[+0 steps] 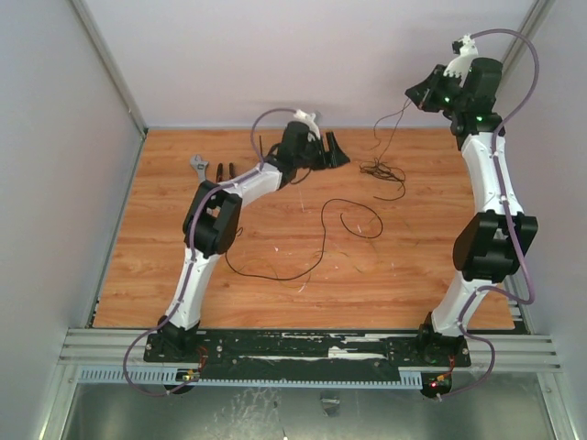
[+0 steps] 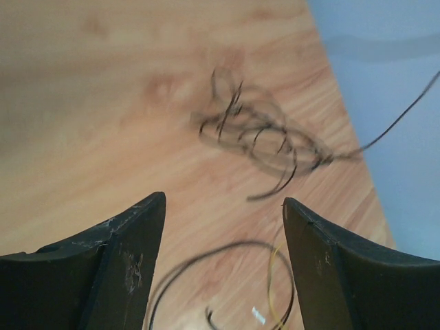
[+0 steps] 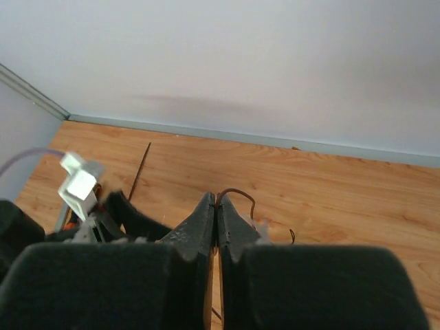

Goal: Zip-tie the wires
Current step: Untie the cable at the center of the board.

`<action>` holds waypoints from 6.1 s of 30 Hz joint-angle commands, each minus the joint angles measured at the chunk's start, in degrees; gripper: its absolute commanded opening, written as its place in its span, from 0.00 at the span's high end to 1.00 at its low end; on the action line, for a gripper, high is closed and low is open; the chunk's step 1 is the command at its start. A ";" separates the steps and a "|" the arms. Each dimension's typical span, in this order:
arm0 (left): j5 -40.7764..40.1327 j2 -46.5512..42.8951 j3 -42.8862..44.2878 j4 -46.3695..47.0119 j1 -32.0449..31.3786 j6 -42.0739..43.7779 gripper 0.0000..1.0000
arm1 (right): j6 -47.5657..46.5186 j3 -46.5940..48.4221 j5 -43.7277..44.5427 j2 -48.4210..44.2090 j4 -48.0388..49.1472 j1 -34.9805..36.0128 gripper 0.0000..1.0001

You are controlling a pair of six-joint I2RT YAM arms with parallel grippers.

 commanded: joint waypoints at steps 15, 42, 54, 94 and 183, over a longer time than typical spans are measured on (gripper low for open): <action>-3.77 -2.90 -5.95 2.77 -6.36 6.37 0.32 | -3.15 0.72 6.74 -1.33 -2.37 2.10 1.00; -2.09 8.70 10.07 -1.00 -9.02 7.16 0.38 | -3.10 2.35 6.54 -2.42 -2.89 2.04 1.00; -2.00 13.27 14.88 -0.21 -9.33 6.40 0.37 | -2.57 2.38 5.92 -2.98 -2.55 2.12 1.00; -8.41 15.73 15.35 5.33 -12.26 10.39 0.26 | -2.38 -2.48 3.87 -8.27 -1.25 2.40 1.00; -19.04 -17.41 -18.39 8.53 14.67 7.14 1.00 | -17.55 1.09 48.73 -12.50 -15.46 -9.74 1.00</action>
